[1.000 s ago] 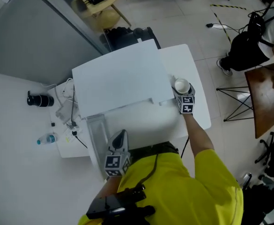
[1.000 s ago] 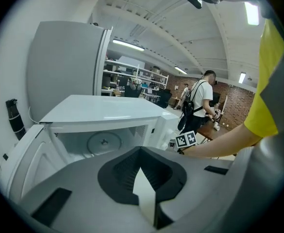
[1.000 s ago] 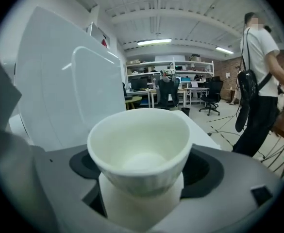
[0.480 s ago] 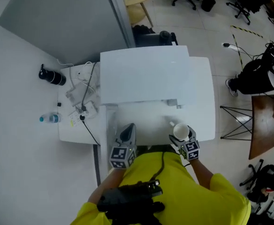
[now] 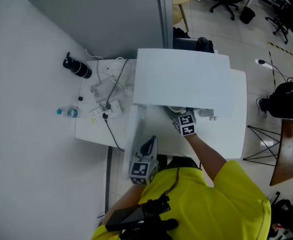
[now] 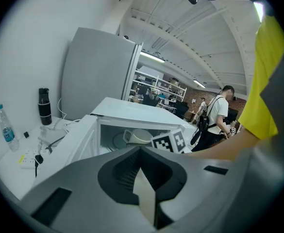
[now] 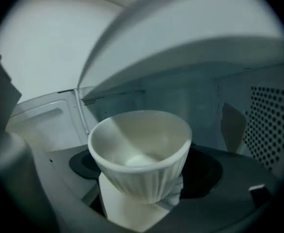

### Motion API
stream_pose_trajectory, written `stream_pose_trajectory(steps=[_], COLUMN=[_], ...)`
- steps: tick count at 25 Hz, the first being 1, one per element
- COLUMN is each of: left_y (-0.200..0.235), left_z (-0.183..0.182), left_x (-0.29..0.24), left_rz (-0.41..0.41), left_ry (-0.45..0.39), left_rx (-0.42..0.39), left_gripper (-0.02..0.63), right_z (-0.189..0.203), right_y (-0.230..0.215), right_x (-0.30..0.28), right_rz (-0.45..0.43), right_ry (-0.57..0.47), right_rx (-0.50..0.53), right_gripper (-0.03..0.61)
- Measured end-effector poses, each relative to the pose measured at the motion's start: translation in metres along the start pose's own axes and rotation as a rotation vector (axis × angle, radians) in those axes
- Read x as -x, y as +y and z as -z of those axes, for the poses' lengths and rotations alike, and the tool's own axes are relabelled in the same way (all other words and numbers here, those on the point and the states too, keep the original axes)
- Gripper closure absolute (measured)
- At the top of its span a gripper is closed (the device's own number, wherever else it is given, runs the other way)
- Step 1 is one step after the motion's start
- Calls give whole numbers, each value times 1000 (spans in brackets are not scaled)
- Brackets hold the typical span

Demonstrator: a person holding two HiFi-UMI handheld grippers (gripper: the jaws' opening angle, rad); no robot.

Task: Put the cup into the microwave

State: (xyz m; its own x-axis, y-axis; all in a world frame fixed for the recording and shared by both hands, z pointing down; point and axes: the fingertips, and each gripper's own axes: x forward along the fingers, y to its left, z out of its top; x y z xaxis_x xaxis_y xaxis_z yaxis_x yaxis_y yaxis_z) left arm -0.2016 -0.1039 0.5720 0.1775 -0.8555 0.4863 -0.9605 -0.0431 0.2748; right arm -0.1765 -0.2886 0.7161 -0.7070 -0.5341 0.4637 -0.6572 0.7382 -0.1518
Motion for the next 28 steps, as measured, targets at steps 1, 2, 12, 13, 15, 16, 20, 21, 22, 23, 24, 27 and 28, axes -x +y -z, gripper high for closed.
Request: stream_pose_trajectory(steps=[1,2,12,13,15,16,20,21,22,23,24,27,28], left_y=[1,2,13,13,13,12,8,6,4,2,1,0,0], left_z=[1,1,0,1,0,-1,-4,-5,-6,-7,-9,-20,-25], left_x=[3,6,4,1,-5,-8,-22,-23,-24,-24,-23,-14,-9], left_rz=[-5,-9,-17,-12,-5,-2,30,41,51,60,68,93,102], left_ry=[-2,-3,0,3,9,13,20,19,17,15,11,-12,-20], left_rx=[10,19,18,16,7,2,7,7,5,2,-3,-9,-5], left_gripper=[621,621,621,621,621,621,621,621,621,621,621,621,621], right_z=[-3,-5,-14,-15,-18,-18,12,22,31,36,35,-3,-24], right_y=[-6,-12,-25,-25,-24,-23,0,12,27,41,53,72,73], right_x=[-10,-20,-55,-57,-55,-51,-4,17,41,68,96,173,193], right_rz=[19,38,94,92,94,98,42,4,-36,-73,-102,-128,-128], right_ry=[-7,-13,-23,-28,-46,-56,0,26,46,55,55,4,-32], right_rx=[-2,0,59,58,52,46,25,18,2,-21,-42,-68,-72], right_gripper=[106,106,104,103,101,99,55,55,55,57,83,185,199])
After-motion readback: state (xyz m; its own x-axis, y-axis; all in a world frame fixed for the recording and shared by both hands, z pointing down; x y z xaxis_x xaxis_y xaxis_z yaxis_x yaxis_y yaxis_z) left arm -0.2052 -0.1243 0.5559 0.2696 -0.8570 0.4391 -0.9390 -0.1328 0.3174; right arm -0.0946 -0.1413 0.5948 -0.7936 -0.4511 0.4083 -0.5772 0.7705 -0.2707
